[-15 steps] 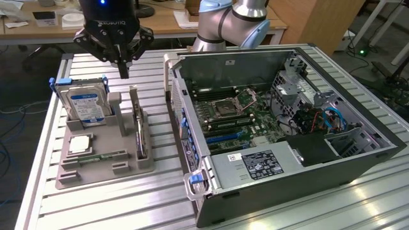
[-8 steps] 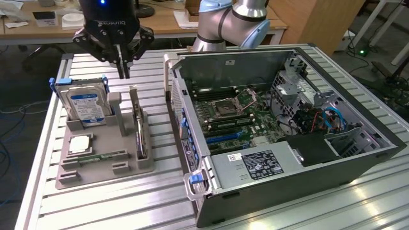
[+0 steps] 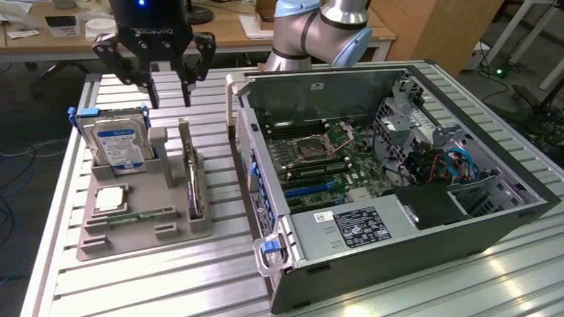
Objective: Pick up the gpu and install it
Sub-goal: 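Pick up the gpu and move the gpu toward the slot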
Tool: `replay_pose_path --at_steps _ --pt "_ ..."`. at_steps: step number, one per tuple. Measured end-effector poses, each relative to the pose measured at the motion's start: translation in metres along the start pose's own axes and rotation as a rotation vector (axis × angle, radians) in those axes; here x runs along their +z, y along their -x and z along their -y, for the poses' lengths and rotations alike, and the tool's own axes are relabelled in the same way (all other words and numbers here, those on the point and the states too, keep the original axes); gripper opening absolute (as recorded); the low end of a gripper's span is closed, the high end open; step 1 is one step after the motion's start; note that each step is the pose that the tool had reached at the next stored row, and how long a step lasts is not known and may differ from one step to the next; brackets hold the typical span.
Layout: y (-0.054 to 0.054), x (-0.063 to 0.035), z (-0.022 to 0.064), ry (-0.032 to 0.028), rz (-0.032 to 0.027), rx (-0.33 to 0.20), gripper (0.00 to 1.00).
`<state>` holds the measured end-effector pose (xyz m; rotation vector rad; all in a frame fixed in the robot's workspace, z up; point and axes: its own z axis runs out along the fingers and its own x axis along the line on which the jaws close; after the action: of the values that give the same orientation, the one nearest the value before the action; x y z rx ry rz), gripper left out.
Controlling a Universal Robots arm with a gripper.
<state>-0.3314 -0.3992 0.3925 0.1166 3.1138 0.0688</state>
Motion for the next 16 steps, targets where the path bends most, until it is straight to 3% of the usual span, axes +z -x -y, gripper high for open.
replay_pose_path --at_steps 3,6,7,8,16 --pt "0.0 0.0 0.0 0.0 0.0 0.0 0.53" --pt "0.0 0.0 0.0 0.0 0.0001 0.0 0.7" --pt "-0.0001 0.0001 0.0002 0.0001 0.0 -0.002 0.7" --pt "-0.0001 0.0002 0.0004 0.0003 -0.0003 -0.008 0.76" --pt "0.0006 0.0039 0.0044 0.0014 -0.0024 -0.031 0.76"
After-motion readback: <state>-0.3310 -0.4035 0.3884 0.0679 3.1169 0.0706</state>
